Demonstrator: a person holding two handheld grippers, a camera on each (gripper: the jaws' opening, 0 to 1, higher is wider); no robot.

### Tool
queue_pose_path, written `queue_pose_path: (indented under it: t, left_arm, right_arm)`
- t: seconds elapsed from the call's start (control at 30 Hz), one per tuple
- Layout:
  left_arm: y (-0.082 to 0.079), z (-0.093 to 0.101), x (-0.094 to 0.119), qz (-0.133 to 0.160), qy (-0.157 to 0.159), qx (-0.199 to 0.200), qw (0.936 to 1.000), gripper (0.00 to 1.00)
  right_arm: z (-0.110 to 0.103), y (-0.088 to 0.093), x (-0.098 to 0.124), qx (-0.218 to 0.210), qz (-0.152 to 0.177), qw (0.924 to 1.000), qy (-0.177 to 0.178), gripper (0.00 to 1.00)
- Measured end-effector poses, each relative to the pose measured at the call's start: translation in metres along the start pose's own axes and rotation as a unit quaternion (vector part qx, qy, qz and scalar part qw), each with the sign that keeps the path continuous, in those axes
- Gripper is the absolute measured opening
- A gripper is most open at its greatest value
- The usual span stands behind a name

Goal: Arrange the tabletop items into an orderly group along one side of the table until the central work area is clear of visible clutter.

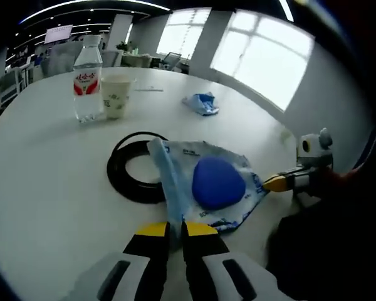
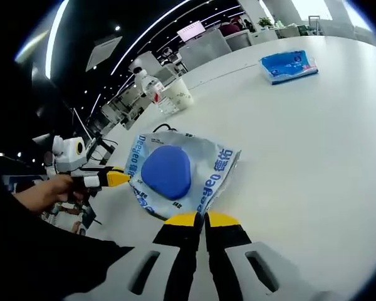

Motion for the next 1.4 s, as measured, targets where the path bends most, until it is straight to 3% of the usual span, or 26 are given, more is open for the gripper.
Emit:
queue_pose_path:
  t: [0.3,0.37,0.6,0.73,1.07,1.4]
  left_arm:
    - [-0.001,0.004,0.002,0.002,0.000,-0.019,0.9998,0.03]
    - [-0.005,0.007,0.006,0.007,0.001,-0.015,0.9999,0.02]
    - [-0.016,0.011,0.013,0.018,-0.003,-0.010,0.9998,0.01]
    - [-0.024,0.014,0.013,0.018,-0.003,0.017,0.9997,0.01]
    - [-0.067,0.018,0.013,0.044,-0.008,0.034,0.9984,0.01]
    - [-0.094,0.012,-0.003,0.045,-0.004,0.038,0.9982,0.01]
  right_arm:
    - [-0.002,-0.005,0.004,0.005,0.009,0.9999,0.004,0.00]
    - [-0.006,-0.013,0.009,0.039,0.016,0.9991,0.006,0.00]
    - [-0.011,-0.035,0.018,0.050,0.027,0.9984,0.009,0.00]
    - [-0.011,-0.046,0.022,0.059,0.032,0.9976,0.014,0.00]
    - [-0.010,-0.080,0.031,0.072,0.052,0.9958,0.021,0.00]
    - [-0.002,-0.119,0.032,0.093,0.062,0.9931,0.034,0.00]
Point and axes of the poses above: the point that each gripper's makers call its tool centre point, and the gripper's own axes: x roughly backward along the fingers, z roughly to its right, y roughly out of its underside, the point moved 2 cm from there along x, roughly backward along the fingers, and after that the axes turned 14 degrees about -x, right-handed, at the moved point
